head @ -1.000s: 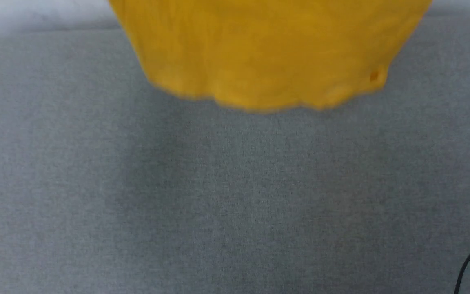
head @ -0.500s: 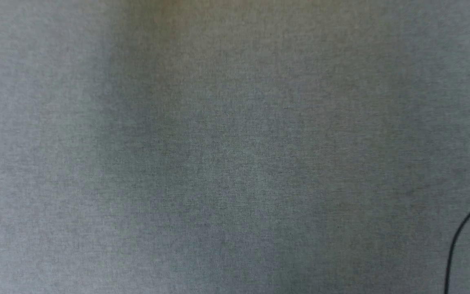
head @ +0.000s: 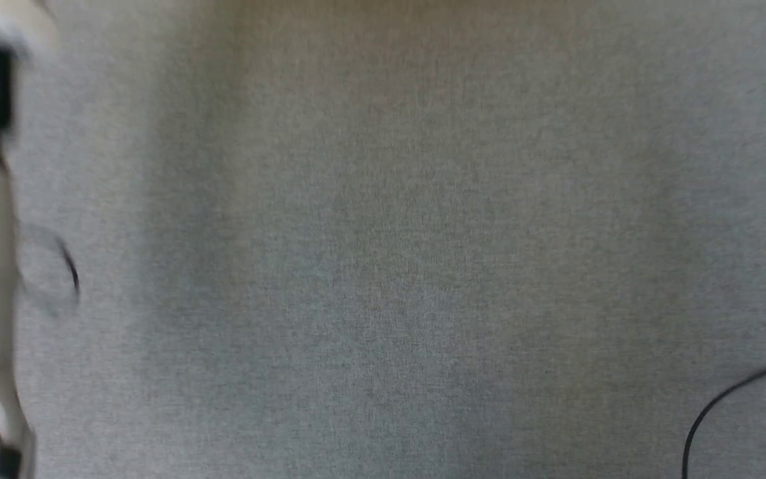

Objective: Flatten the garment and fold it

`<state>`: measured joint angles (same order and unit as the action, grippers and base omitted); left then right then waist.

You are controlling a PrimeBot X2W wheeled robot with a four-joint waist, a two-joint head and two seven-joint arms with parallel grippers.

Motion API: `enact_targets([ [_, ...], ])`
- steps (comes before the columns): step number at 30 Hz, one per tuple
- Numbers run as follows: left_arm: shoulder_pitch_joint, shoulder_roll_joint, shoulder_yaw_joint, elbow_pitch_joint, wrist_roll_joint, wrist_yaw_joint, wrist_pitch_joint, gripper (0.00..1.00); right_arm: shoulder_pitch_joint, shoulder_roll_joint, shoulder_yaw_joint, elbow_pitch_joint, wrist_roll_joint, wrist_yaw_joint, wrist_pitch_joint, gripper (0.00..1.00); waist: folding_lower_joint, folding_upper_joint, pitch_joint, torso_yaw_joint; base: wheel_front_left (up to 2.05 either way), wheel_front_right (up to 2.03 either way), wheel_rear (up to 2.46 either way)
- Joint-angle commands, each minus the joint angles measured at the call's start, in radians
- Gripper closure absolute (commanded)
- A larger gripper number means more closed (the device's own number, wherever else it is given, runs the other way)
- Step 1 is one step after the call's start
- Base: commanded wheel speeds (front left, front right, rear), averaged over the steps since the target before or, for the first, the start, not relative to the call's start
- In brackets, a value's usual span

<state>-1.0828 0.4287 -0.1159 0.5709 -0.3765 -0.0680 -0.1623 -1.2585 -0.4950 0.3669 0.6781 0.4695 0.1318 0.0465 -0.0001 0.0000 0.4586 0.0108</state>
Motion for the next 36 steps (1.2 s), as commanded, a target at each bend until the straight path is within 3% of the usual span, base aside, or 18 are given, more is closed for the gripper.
enact_targets([
  [1,0.112,0.01,-0.007,0.005,-0.003,-0.007,0.007,1.0,0.109,-0.007,0.023,-0.017,0.027,-0.001,0.01,1.0,0.0001,0.0,-0.12,-0.01,0.0,0.0,0.0],
  [10,0.525,0.099,-0.012,-0.062,-0.029,-0.009,0.127,1.0,0.502,-0.106,0.068,-0.136,0.098,-0.001,0.126,1.0,0.0001,0.0,-0.319,-0.025,0.0,0.0,0.0],
  [15,0.711,0.155,-0.012,-0.17,-0.046,-0.005,0.23,1.0,0.684,-0.161,0.027,-0.233,0.146,-0.001,0.235,1.0,0.0001,0.0,-0.399,-0.028,0.0,0.0,0.0],
  [23,0.959,0.194,-0.025,-0.371,-0.096,0.007,0.395,1.0,0.963,-0.215,-0.091,-0.391,0.187,-0.001,0.424,1.0,0.0001,0.0,-0.47,-0.026,0.0,0.0,0.0],
  [29,1.148,0.204,-0.019,-0.526,-0.16,0.037,0.508,1.0,1.212,-0.204,-0.261,-0.553,0.199,-0.001,0.626,1.0,0.0001,0.0,-0.492,-0.021,0.0,0.0,0.0],
  [33,1.254,0.202,-0.039,-0.627,-0.214,0.054,0.625,1.0,1.375,-0.178,-0.385,-0.662,0.147,-0.001,0.78,1.0,0.0001,0.0,-0.487,-0.011,0.0,0.0,0.0],
  [36,1.307,0.203,-0.063,-0.686,-0.233,0.068,0.696,1.0,1.473,-0.125,-0.457,-0.732,0.109,-0.001,0.881,1.0,0.0001,0.0,-0.472,-0.003,0.0,0.0,0.0],
])
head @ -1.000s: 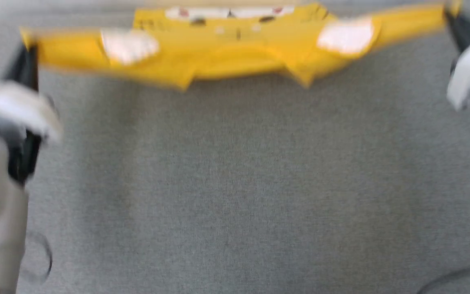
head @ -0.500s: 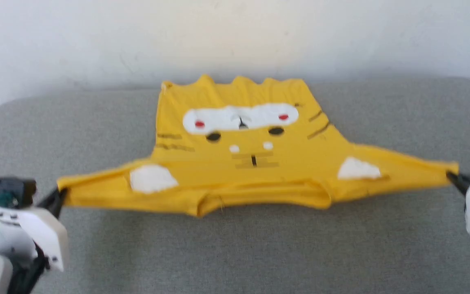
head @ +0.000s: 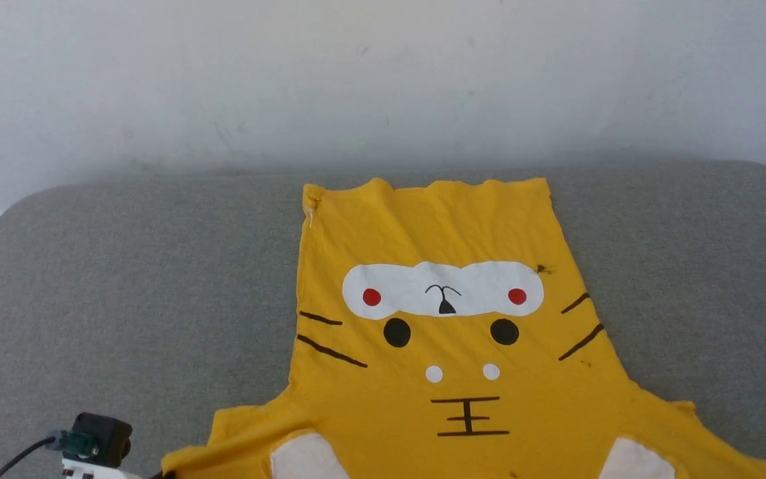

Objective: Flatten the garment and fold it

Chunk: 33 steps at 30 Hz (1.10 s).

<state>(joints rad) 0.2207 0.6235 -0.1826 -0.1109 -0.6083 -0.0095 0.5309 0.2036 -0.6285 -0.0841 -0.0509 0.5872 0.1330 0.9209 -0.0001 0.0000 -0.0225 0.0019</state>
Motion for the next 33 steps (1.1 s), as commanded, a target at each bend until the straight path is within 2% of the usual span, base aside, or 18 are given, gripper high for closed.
enact_targets([
  [1,0.013,0.004,-0.004,-0.02,-0.002,0.016,0.013,1.0,0.033,0.029,-0.022,-0.024,-0.021,-0.002,0.03,1.0,0.0001,0.0,0.014,0.008,0.0,0.0,0.0],
  [7,0.011,-0.053,-0.052,-0.061,-0.013,0.03,0.03,1.0,0.05,0.121,-0.052,-0.082,-0.089,-0.002,0.046,1.0,0.0001,0.0,0.062,0.031,0.0,0.0,0.0],
  [8,0.003,-0.065,-0.055,-0.065,-0.018,0.032,0.026,1.0,0.036,0.13,-0.052,-0.087,-0.099,-0.002,0.033,0.0,0.0001,0.0,0.071,0.037,0.0,0.0,0.0],
  [14,-0.025,-0.094,-0.069,-0.124,-0.023,0.041,0.024,1.0,-0.087,0.177,-0.073,-0.116,-0.067,-0.002,0.047,0.0,0.0001,0.0,0.135,0.083,0.0,0.0,0.0],
  [18,-0.024,-0.103,-0.08,-0.198,-0.019,0.054,0.031,1.0,-0.221,0.18,-0.078,-0.145,-0.052,-0.002,0.064,0.0,0.0001,0.0,0.201,0.125,0.0,0.0,0.0],
  [22,-0.032,-0.123,-0.096,-0.275,0.0,0.068,0.02,1.0,-0.392,0.17,-0.062,-0.122,-0.053,-0.002,0.091,0.0,0.0001,0.0,0.29,0.181,0.0,0.0,0.0],
  [25,-0.054,-0.153,-0.118,-0.311,0.013,0.071,0.0,1.0,-0.528,0.162,-0.043,-0.06,-0.069,-0.002,0.112,0.0,0.0001,0.0,0.361,0.231,0.0,0.0,0.0],
  [29,-0.085,-0.195,-0.152,-0.333,0.029,0.067,-0.034,1.0,-0.717,0.189,-0.06,0.076,-0.066,-0.002,0.154,0.0,0.0001,0.0,0.445,0.291,0.0,0.0,0.0],
  [33,-0.121,-0.228,-0.187,-0.336,0.05,0.055,-0.064,1.0,-0.857,0.137,-0.042,0.194,-0.141,-0.002,0.196,0.0,0.0001,0.0,0.513,0.347,0.0,0.0,0.0],
])
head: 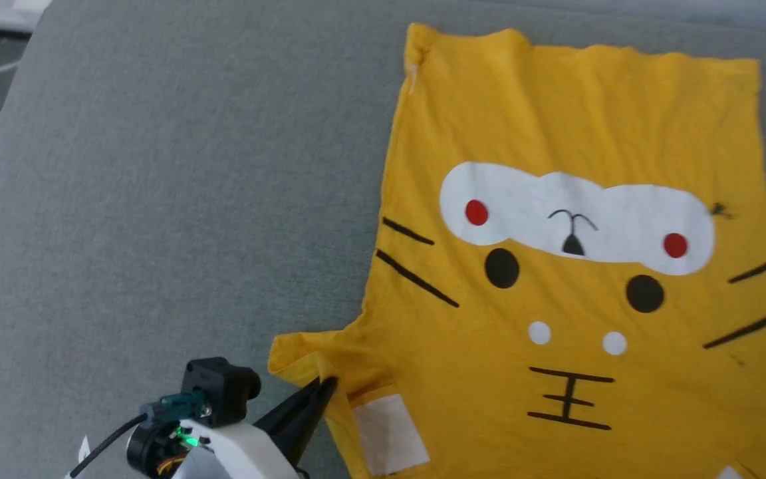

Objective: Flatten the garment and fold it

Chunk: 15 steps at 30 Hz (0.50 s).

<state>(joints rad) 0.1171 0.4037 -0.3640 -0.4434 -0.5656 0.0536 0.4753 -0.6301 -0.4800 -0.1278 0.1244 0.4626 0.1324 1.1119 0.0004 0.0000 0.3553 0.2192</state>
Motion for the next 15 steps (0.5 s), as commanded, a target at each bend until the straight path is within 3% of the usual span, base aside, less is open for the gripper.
enact_targets([
  [1,-0.026,-0.016,-0.012,-0.002,0.01,-0.011,-0.014,1.0,-0.054,-0.024,0.006,0.048,-0.035,-0.002,0.007,0.0,-0.0004,0.0,0.148,0.141,0.0,0.0,0.0],
  [7,-0.063,-0.05,-0.039,0.011,0.024,-0.023,-0.051,1.0,-0.18,-0.077,0.024,0.203,-0.128,-0.002,-0.001,0.0,-0.0004,0.0,0.192,0.189,0.0,0.0,0.0],
  [15,-0.084,-0.076,-0.06,0.036,0.029,-0.031,-0.081,1.0,-0.244,-0.133,0.057,0.33,-0.197,-0.002,-0.052,0.0,-0.0004,0.0,0.214,0.205,0.0,0.0,0.0],
])
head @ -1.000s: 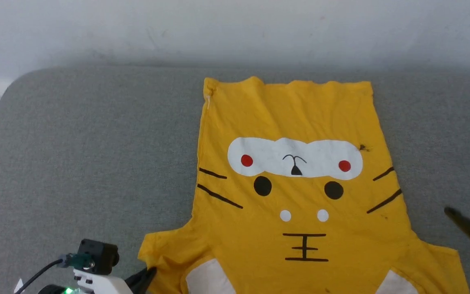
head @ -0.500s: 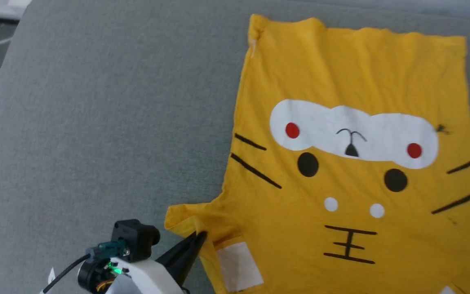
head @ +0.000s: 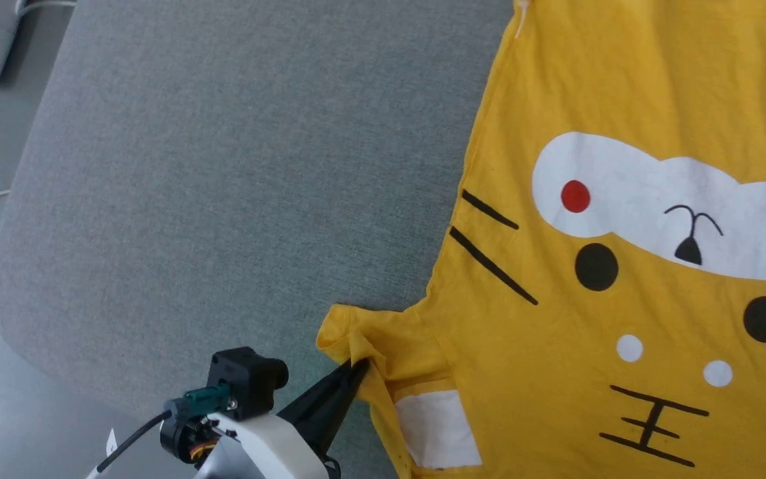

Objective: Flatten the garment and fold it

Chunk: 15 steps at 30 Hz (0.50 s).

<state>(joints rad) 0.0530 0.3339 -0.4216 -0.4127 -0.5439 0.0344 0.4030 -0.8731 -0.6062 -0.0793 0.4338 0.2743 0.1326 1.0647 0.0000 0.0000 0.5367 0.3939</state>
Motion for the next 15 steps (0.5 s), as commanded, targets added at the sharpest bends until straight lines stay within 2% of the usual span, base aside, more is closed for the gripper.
enact_targets([
  [1,-0.021,-0.007,-0.004,0.01,0.008,-0.013,-0.011,1.0,-0.002,-0.012,0.015,0.032,-0.01,-0.002,-0.011,0.0,0.0,0.0,0.033,0.029,0.0,0.0,0.0],
  [6,-0.029,-0.009,-0.003,0.03,0.006,-0.015,-0.02,1.0,0.011,-0.028,0.075,0.072,0.017,-0.002,-0.025,0.0,0.0,0.0,0.027,0.014,0.0,0.0,0.0],
  [7,-0.03,-0.008,-0.002,0.033,0.006,-0.015,-0.021,1.0,0.016,-0.031,0.093,0.074,0.026,-0.002,-0.025,0.64,0.0,0.0,0.023,0.009,0.0,0.0,0.0],
  [8,-0.03,-0.007,-0.002,0.035,0.004,-0.015,-0.021,1.0,0.02,-0.035,0.112,0.073,0.037,-0.002,-0.026,1.0,0.0,0.0,0.02,0.004,0.0,0.0,0.0],
  [15,-0.034,-0.001,0.005,0.054,0.0,-0.014,-0.023,1.0,0.038,-0.062,0.161,0.1,0.084,-0.002,-0.077,1.0,0.0,0.0,-0.027,-0.025,0.0,0.0,0.0],
])
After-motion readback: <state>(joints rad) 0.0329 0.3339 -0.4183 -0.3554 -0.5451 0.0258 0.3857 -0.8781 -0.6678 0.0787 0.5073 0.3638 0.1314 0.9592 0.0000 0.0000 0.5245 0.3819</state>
